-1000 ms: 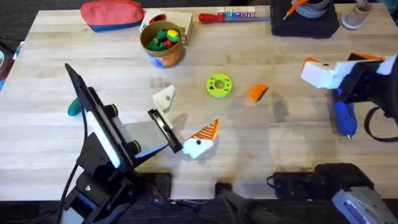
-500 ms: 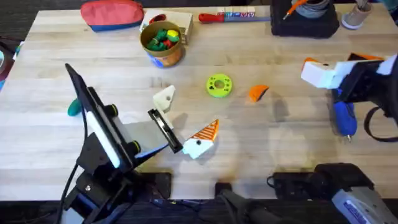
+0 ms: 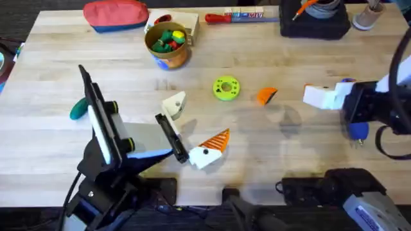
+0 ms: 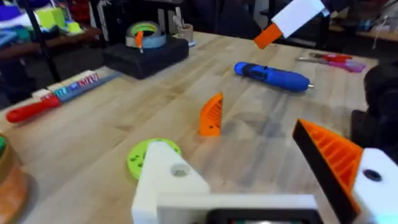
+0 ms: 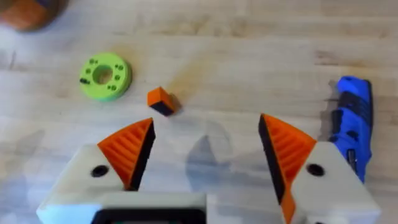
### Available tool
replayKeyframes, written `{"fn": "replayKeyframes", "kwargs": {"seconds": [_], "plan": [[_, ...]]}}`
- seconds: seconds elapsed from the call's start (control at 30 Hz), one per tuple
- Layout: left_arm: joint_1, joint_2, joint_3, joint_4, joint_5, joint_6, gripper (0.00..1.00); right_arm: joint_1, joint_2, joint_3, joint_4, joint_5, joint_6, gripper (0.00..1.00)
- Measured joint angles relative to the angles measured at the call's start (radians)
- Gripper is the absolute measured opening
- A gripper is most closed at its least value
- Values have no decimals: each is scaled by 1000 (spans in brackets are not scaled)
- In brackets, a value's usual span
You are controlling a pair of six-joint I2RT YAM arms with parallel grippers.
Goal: Pick up the gripper from the table and insert it into the empty holder that is missing its gripper. Then pick up a screw, insert it into the mounting hole, and use the screwdriver to tighten it. Finally, clean up the table by picking up the vegetable and placing it into the bucket.
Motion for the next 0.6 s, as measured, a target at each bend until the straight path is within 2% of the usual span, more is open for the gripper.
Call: {"fn": "replayKeyframes", "kwargs": {"seconds": [0.1,0.27,0.43,0.6], "plan": [[0,0,0,0,20,-63,859,0,46,58,-91,-15,-9,991],[0,0,0,0,66,-110,859,0,153,175,-204,-29,-45,993],[0,0,0,0,92,-141,858,12,246,236,-229,-61,-61,992],[0,0,0,0,99,-155,858,98,349,247,-203,-82,-66,991]]}}
